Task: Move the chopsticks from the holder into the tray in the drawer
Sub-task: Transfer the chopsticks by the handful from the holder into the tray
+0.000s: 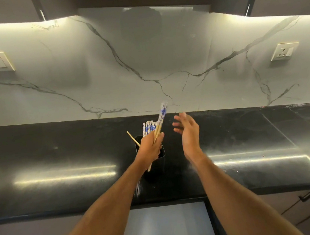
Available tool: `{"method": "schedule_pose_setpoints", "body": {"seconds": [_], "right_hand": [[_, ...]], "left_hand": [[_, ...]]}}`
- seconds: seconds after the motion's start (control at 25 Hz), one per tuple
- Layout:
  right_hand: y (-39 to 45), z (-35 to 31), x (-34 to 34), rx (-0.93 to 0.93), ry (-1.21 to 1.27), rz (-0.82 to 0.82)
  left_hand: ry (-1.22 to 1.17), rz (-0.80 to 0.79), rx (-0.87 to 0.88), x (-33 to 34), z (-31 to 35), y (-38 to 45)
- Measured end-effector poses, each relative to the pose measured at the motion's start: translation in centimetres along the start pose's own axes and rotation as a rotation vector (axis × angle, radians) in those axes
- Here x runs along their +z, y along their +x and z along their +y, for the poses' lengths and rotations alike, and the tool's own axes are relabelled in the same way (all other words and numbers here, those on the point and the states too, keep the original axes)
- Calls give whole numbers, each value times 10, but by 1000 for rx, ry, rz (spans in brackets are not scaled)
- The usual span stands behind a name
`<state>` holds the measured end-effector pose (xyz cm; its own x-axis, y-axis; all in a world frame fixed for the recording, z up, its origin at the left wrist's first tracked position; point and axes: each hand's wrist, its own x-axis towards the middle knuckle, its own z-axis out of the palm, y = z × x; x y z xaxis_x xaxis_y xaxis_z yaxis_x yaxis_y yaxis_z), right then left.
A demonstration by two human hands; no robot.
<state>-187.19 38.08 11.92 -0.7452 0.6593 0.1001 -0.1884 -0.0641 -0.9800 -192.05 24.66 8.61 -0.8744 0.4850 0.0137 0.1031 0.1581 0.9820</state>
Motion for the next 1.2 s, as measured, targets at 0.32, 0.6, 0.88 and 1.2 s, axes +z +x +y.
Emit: {"method": "schedule_pose_setpoints", "body": {"seconds": [0.32,0.6,0.88,1.2], "right_hand": [[15,-19,-14,68,-362,-477],[-13,-3,-43,-188,-1099,-718],[-53,36,-50,-279,-1582,-1023],[-109,101,-89,-186,-1484,-1010]], "left_hand": [[666,-326,162,-9,-18,-7],[1005,-409,144,-13,-35,-20],[1139,-525,84,1,-36,-42],[1165,-521,64,10,-96,-106]]}}
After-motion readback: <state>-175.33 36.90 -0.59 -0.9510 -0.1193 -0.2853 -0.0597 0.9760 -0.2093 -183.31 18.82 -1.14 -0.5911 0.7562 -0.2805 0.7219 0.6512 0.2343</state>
